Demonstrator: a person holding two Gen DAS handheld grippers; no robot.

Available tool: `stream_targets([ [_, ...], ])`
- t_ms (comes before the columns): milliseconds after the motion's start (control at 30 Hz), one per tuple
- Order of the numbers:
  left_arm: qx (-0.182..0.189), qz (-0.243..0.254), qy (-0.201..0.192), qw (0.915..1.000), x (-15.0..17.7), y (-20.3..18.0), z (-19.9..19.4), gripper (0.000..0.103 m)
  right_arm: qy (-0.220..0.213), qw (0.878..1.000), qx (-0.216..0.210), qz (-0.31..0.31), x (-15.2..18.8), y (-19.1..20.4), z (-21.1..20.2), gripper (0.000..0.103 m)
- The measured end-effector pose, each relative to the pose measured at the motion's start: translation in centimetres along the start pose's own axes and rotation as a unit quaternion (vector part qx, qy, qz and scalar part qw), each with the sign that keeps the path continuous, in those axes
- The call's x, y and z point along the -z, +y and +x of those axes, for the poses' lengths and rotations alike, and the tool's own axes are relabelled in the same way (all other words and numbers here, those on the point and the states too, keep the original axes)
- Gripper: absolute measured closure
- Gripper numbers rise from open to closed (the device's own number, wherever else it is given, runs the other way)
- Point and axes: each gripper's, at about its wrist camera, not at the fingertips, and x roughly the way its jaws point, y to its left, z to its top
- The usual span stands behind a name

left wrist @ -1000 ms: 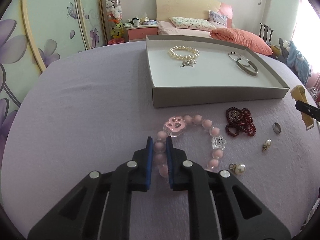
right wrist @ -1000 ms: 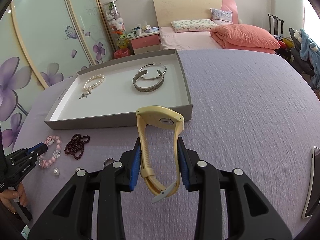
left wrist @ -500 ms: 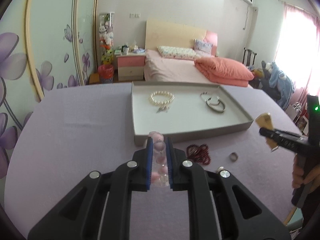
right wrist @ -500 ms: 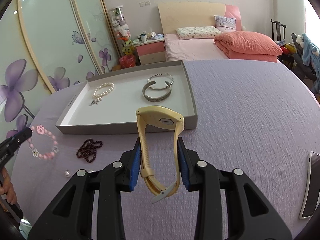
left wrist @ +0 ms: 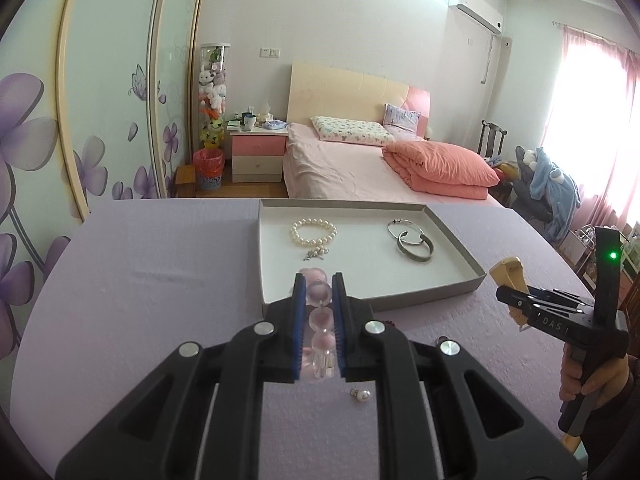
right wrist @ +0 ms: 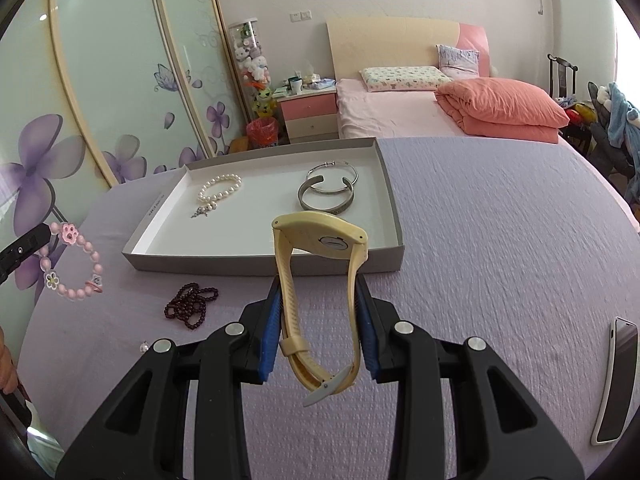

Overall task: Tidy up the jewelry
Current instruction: 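Lift the yellow watch with the right tool while the left tool grasps the pink bracelet, then carry the watch and pink bracelet into the white tray and open both tools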

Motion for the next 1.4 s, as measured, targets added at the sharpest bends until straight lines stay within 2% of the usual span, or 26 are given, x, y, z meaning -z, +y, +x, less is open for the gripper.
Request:
stream_targets([
  [300, 0.003, -0.002, -0.005, 1.0, -1.0, -0.5, 0.3, 0.09, 0.001, 1.0, -0.003, -0.001, -0.3, 0.0, 0.1, 0.068],
  [600, 0.007, -0.005, -0.023, 0.9997, -4.7, -1.5, 1.8, 0.09, -0.017, 1.0, -0.004, -0.006, -2.7, -0.2, 0.2, 0.068],
  [767, 0.003, -0.006, -0.019, 0.9998, -6.9, -1.9, 4.9, 0.09, -0.019, 1.0, 0.001, -0.01, -3.8, -0.4, 1.2, 0.068],
  [1067, -0.009, -0.021, 0.018, 0.9996, -8.0, -1.1, 12.1, 0.09, -0.008, 1.0, 0.006, -0.014, -5.2, -0.9, 4.6, 0.068],
  [1400, -0.009, -0.021, 0.033, 0.9992, -8.2, -1.0, 15.7, 0.09, -0.002, 1.0, 0.004, -0.018, -5.6, -0.8, 6.5, 0.068],
])
